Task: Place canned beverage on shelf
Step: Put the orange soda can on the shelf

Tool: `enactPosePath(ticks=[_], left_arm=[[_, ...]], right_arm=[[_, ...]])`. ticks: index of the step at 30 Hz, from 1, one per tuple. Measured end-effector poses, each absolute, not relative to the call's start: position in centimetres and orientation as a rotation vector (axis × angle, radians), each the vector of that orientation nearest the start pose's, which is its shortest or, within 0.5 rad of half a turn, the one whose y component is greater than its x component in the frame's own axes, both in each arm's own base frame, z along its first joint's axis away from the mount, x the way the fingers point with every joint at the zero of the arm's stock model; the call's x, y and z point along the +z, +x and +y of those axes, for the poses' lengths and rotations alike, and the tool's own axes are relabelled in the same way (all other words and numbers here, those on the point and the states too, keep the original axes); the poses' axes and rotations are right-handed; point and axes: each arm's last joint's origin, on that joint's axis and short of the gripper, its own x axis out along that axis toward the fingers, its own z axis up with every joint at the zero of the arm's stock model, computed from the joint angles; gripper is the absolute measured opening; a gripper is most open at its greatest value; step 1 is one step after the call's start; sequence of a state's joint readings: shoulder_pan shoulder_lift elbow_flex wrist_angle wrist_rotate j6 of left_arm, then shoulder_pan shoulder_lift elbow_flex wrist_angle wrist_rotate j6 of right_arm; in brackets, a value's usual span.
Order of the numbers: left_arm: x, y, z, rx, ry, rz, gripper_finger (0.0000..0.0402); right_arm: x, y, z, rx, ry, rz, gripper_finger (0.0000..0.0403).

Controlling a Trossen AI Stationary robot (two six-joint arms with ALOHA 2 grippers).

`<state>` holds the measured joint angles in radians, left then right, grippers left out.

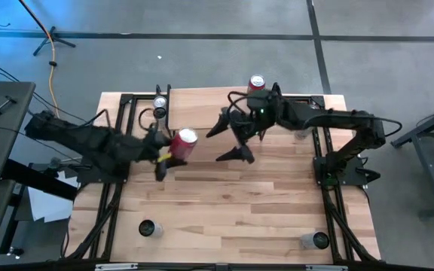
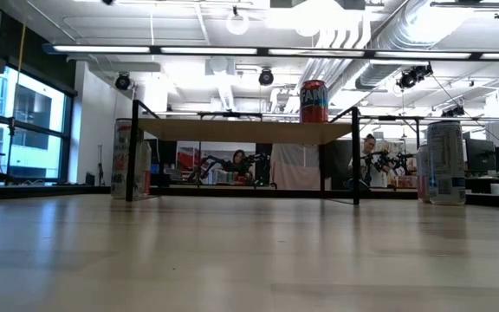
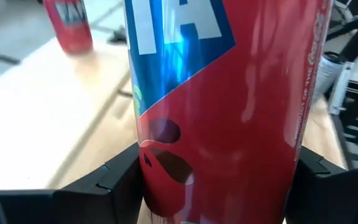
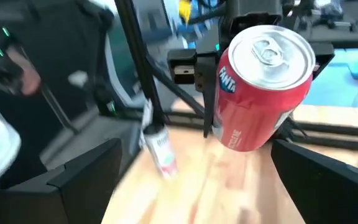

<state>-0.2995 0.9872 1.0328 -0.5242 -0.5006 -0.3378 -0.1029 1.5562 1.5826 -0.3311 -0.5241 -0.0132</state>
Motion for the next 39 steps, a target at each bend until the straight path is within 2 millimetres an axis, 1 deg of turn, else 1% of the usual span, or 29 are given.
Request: enactPosePath(ticks=[4,8,10,12,14,16,18,22,27,29,31,34,37,39], left_arm=[[35.8,21.0,-3.0,0.247,-0.092,0.336,0.0231],[36.1,22.4,-1.9,0.216,-0.056,0.275,0.0231],[35.6,23.1,-1.5,0.22,-0.037,0.299,0.0231],[34.7,23.9,-1.2,0.219,-0.023,0.358,0.0231],[33.9,24.7,-1.0,0.215,-0.027,0.393,0.0231],[33.5,25.3,-0.8,0.213,-0.042,0.401,0.0231],[33.1,25.8,-0.8,0.204,-0.047,0.411,0.0231],[32.1,26.6,-0.9,0.198,-0.04,0.457,0.0231],[31.5,27.2,-0.9,0.199,-0.037,0.478,0.0231],[31.3,27.5,-0.9,0.199,-0.035,0.483,0.0231],[31.3,27.6,-0.9,0.198,-0.029,0.476,0.0231],[31.2,27.7,-0.9,0.197,-0.027,0.474,0.0231],[31.2,27.7,-0.9,0.196,-0.021,0.476,0.0231],[31.2,27.7,-0.9,0.2,-0.019,0.481,0.0231]], right_arm=[[43.2,33.1,-3.0,0.4,0.049,0.37,0.0399],[44.1,31.9,-3.8,0.38,0.047,0.436,0.0399],[44.3,31.5,-4.1,0.364,0.053,0.439,0.0399],[44.5,31.2,-4.5,0.325,0.052,0.435,0.0399],[44.7,31.1,-4.7,0.257,0.067,0.435,0.0399],[44.8,31.2,-4.9,0.173,0.127,0.437,0.0399],[44.7,31.2,-5.1,0.106,0.207,0.445,0.0399],[44.7,31.2,-5.0,0.091,0.224,0.446,0.0399],[44.7,31.4,-4.5,0.122,0.136,0.446,0.0399],[44.3,31.8,-4.0,0.146,0.066,0.463,0.0399],[43.4,32.4,-3.3,0.176,-0.008,0.505,0.0399],[42.3,33.4,-2.4,0.165,-0.097,0.552,0.0399],[41.3,34.3,-2.5,0.104,-0.128,0.604,0.0399],[40.8,34.6,-2.7,0.099,-0.11,0.623,0.0399]])
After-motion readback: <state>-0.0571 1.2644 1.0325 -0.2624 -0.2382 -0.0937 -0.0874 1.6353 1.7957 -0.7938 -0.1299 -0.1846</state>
